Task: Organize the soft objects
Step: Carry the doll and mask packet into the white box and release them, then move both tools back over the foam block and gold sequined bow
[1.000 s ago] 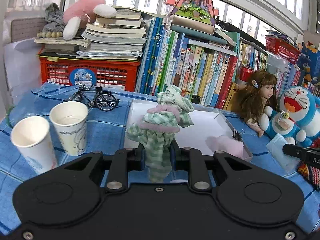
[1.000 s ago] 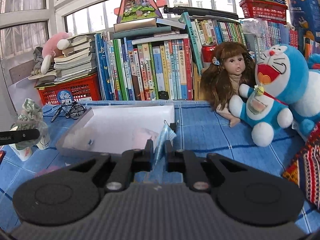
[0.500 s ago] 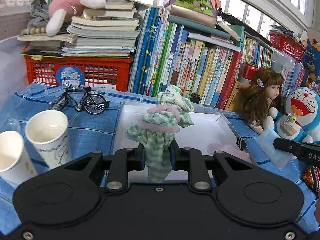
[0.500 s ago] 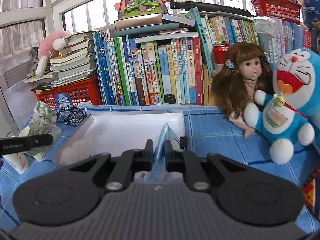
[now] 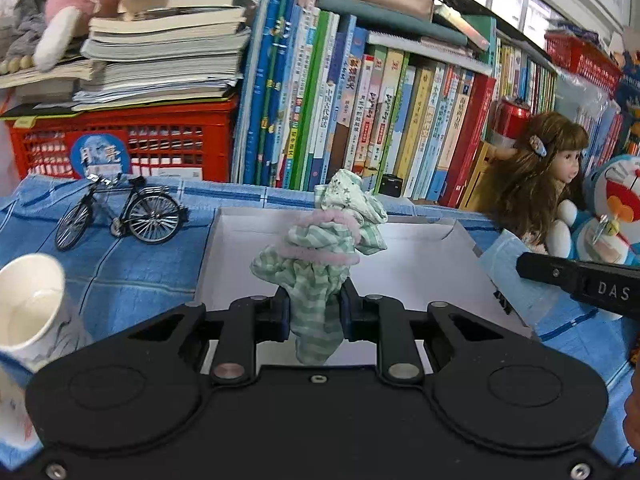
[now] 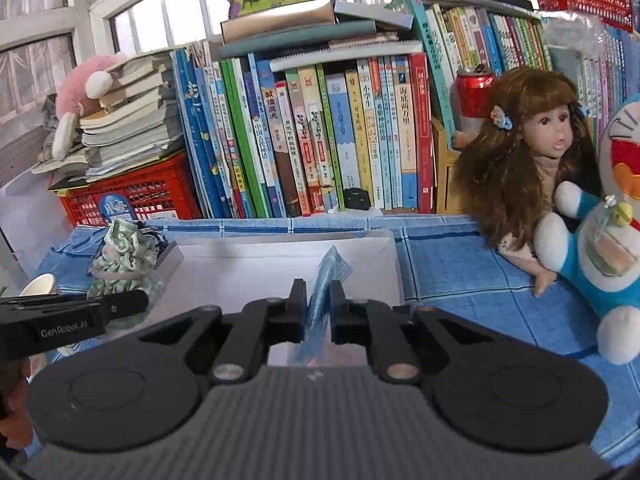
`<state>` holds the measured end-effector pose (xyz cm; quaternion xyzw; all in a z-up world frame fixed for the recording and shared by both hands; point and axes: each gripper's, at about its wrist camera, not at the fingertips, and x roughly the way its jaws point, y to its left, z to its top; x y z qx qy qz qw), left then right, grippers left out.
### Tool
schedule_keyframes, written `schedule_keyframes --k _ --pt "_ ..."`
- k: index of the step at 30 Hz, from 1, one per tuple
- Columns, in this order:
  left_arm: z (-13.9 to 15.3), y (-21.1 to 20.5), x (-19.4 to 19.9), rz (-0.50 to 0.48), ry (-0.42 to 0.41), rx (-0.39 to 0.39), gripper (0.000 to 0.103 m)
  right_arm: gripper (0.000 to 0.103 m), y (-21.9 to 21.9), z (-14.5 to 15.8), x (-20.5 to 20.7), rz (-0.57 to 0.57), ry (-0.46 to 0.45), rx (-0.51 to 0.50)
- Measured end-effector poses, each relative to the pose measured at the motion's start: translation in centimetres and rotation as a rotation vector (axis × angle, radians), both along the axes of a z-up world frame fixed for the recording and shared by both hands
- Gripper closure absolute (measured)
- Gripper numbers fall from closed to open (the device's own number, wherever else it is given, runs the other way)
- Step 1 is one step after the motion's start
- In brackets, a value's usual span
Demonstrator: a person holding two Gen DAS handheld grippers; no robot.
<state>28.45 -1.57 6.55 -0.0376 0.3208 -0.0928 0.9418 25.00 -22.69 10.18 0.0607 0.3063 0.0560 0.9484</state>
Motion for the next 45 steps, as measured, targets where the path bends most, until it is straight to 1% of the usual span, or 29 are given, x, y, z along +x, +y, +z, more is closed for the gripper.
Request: schedule_keyframes --k 3,7,10,19,24,26,27,28,29,30,31,33,36,38,39,40,41,45 --pt "-0.5 -0.5 1.1 0.002 0.007 0.022 0.081 0.088 0.1 -0.7 1.3 -0.006 0.013 0.021" --pt "-1.3 -0.7 2.2 0.014 0.023 0.027 0.081 0.088 0.3 -1.6 2.4 -0.007 0.027 0.047" --pt "-2.0 -0.8 2.6 0.015 0.039 0.043 0.081 0.088 0.8 -2.5 3.0 -0.003 0.048 0.042" --pt "-3.8 -1.0 3.4 0.017 0.069 0.052 0.080 0.087 1.6 -4.5 3.9 0.016 0.084 0.035" --pt "-4.2 -1.0 3.6 0.012 0.072 0.056 0.077 0.086 1.9 -5.2 4.0 0.029 0.098 0.021" --pt "-4.2 -0.9 3.5 0.012 0.070 0.050 0.072 0.082 2.0 -5.3 4.0 0.033 0.096 0.024" --pt "-4.2 -0.9 3.4 0.011 0.066 0.045 0.071 0.079 2.0 -5.3 4.0 0.034 0.095 0.024" --pt "-4.1 -0.8 3.2 0.011 0.059 0.042 0.068 0.073 2.0 -5.3 3.9 0.036 0.093 0.024" --pt "-4.0 -0.8 3.0 0.009 0.053 0.043 0.064 0.063 2.0 -5.3 3.9 0.038 0.090 0.024" --pt "-3.8 -0.8 2.9 0.008 0.048 0.047 0.063 0.056 2.0 -5.2 3.8 0.039 0.086 0.023" --pt "-3.6 -0.7 2.7 0.010 0.042 0.049 0.061 0.051 2.0 -5.1 3.7 0.043 0.081 0.025" --pt "-3.2 -0.6 2.3 0.016 0.033 0.046 0.058 0.045 1.9 -4.8 3.4 0.046 0.066 0.034" --pt "-2.3 -0.2 1.4 0.025 0.008 0.026 0.046 0.038 1.6 -4.2 2.7 0.051 0.046 0.050" --pt "-1.8 -0.1 0.6 0.039 -0.008 0.020 0.037 0.034 1.6 -3.8 2.2 0.057 0.030 0.048" --pt "-1.6 0.0 0.1 0.037 -0.016 0.018 0.034 0.031 1.6 -3.5 1.9 0.061 0.019 0.046" --pt "-1.4 0.0 -0.4 0.031 -0.025 0.015 0.028 0.027 1.5 -3.2 1.6 0.066 0.008 0.046" --pt "-1.2 -0.1 -0.8 0.026 -0.032 0.014 0.024 0.026 1.5 -3.0 1.2 0.072 -0.002 0.049" --pt "-0.4 -0.2 -2.7 0.006 -0.052 0.013 0.023 0.019 1.4 -2.2 0.0 0.086 -0.020 0.048"
